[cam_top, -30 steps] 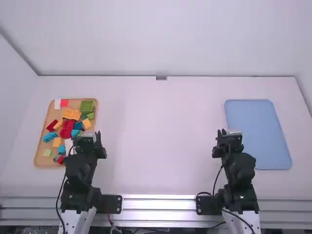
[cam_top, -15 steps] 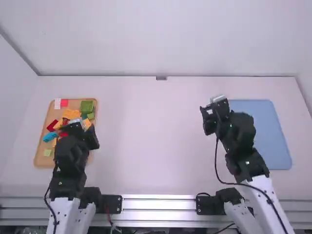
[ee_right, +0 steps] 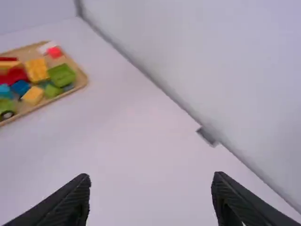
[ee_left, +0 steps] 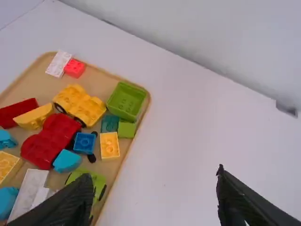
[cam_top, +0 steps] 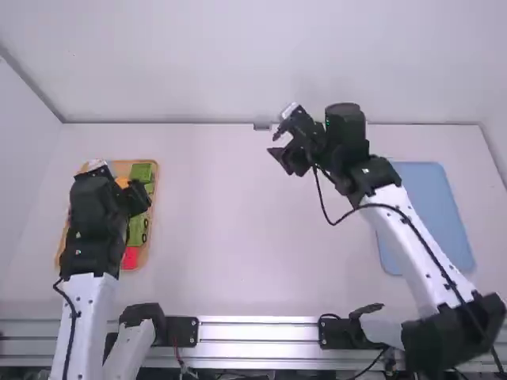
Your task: Assemble lego blocks to make yellow taxi
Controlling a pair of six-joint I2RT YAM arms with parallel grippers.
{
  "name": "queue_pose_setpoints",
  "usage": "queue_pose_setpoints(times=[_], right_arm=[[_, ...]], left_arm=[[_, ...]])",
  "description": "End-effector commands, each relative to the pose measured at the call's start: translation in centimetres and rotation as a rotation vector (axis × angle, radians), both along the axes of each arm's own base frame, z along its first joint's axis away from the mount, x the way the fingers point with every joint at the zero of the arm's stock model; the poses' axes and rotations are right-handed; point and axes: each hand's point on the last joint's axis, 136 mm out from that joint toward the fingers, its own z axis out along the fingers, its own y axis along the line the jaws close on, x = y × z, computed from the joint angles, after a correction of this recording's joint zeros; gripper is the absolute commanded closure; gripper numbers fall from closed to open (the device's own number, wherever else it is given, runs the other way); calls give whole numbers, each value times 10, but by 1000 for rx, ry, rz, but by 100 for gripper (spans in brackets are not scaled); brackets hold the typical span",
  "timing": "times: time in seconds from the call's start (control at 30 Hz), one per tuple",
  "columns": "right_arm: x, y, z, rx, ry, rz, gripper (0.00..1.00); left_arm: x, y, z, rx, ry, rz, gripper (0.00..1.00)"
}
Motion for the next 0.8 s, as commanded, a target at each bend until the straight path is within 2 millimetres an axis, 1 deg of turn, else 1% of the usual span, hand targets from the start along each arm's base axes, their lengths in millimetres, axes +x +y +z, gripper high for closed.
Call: queue_pose_setpoints(times=[0.0, 0.07, 0.1, 0.13, 0.2, 0.23, 0.27, 0.3, 0.4, 0.47, 0.53, 0.6, 0.63, 0.7, 0.77], right_arm=[[-4, 36, 9, -20, -50, 190, 27], [-3, 56, 4, -49, -45, 247, 23], [-3, 70, 1, -89, -52, 284, 20], [-4, 72, 0, -97, -54, 289, 20], [-6, 87, -1, -120, -62, 324, 17], [-11, 98, -3, -127, -68, 360, 15], [-11, 100, -3, -128, -68, 366, 15], [-15, 111, -8, -122, -66, 395, 13], [-9, 126, -19, -83, -60, 385, 10], [-5, 141, -27, -41, -80, 388, 7], [-3, 151, -33, -11, -100, 396, 5], [0, 156, -37, 1, -103, 388, 5], [3, 161, -39, 12, -102, 382, 4], [2, 167, -44, 15, -100, 398, 3], [2, 171, -45, 16, -98, 409, 2]], left_arm=[[10, 4, 17, -46, -26, 22, 27], [16, 9, 19, -69, -7, 49, 23], [20, 15, 19, -95, 8, 82, 20], [21, 16, 19, -98, 11, 85, 20], [27, 20, 18, -118, 31, 99, 17], [33, 24, 15, -131, 49, 113, 15], [33, 25, 15, -133, 52, 115, 15], [39, 29, 11, -157, 72, 140, 12], [50, 38, 5, -195, 129, 187, 9], [63, 44, 4, -223, 177, 208, 7], [74, 50, 7, -242, 220, 228, 5], [81, 54, 10, -261, 246, 246, 4], [89, 57, 12, -277, 270, 262, 3], [103, 63, 14, -293, 305, 277, 2], [119, 69, 12, -305, 353, 287, 1]])
